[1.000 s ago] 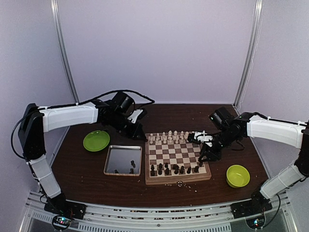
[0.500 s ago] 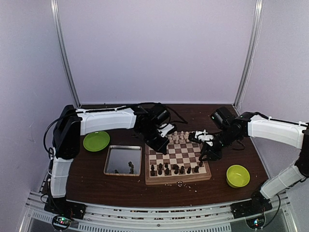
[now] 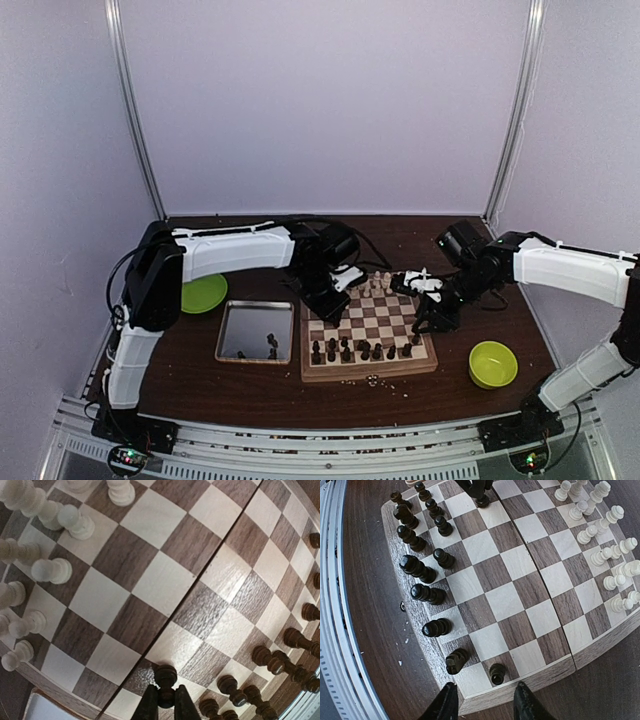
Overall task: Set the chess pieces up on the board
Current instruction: Place the pawn on the chessboard, then pick up the pawn from the chessboard.
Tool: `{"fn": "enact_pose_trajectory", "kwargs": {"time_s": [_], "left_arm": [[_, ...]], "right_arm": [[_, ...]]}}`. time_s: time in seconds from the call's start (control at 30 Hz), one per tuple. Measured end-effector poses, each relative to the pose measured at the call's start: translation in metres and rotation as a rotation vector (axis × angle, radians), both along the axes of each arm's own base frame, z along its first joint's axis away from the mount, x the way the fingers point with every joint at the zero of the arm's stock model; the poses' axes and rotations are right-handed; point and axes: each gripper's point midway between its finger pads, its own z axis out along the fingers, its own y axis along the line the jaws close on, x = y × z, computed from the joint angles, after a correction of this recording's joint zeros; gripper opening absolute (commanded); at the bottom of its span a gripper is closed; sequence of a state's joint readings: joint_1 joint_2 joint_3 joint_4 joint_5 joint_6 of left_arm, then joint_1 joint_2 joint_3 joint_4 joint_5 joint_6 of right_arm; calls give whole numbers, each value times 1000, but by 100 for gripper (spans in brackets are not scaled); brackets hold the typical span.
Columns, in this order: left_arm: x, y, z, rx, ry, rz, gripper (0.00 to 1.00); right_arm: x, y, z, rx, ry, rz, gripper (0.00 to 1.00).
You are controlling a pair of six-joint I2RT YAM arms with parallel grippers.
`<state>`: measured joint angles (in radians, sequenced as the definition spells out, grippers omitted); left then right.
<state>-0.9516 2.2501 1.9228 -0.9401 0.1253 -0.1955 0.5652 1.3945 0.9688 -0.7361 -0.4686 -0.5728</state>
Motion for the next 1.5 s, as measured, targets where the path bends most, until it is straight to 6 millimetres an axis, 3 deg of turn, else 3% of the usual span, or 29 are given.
{"fn": "enact_pose_trajectory", "kwargs": {"time_s": [0.2,0.33,0.43,0.57,0.67,0.73,0.83,0.93,1.2,1.5], "left_arm": [[-9,2,-3,24,15,-18,27],[-7,4,1,27,-1,-14,30],[-6,11,20,15,-37,5,31],[-2,37,68,-38,-123,89,32],[8,70,99,-91,-196,217,33],[15,97,107,-112,-238,316,34],[18,135,105,-149,-279,454,35],[14,152,95,-167,-284,535,35],[19,149,98,-225,-300,594,35],[17,150,87,-228,-286,617,34]], "right_arm": [[0,0,3,1,1,0,41],[6,5,17,16,-15,2,42],[15,13,31,31,-31,7,41],[28,30,39,33,-37,23,41],[32,50,38,20,-20,52,40],[34,63,36,7,-9,68,40],[41,83,36,-7,-9,90,39],[48,105,35,-24,-12,106,39],[52,149,1,-114,32,133,43],[45,156,-26,-200,84,134,42]]}}
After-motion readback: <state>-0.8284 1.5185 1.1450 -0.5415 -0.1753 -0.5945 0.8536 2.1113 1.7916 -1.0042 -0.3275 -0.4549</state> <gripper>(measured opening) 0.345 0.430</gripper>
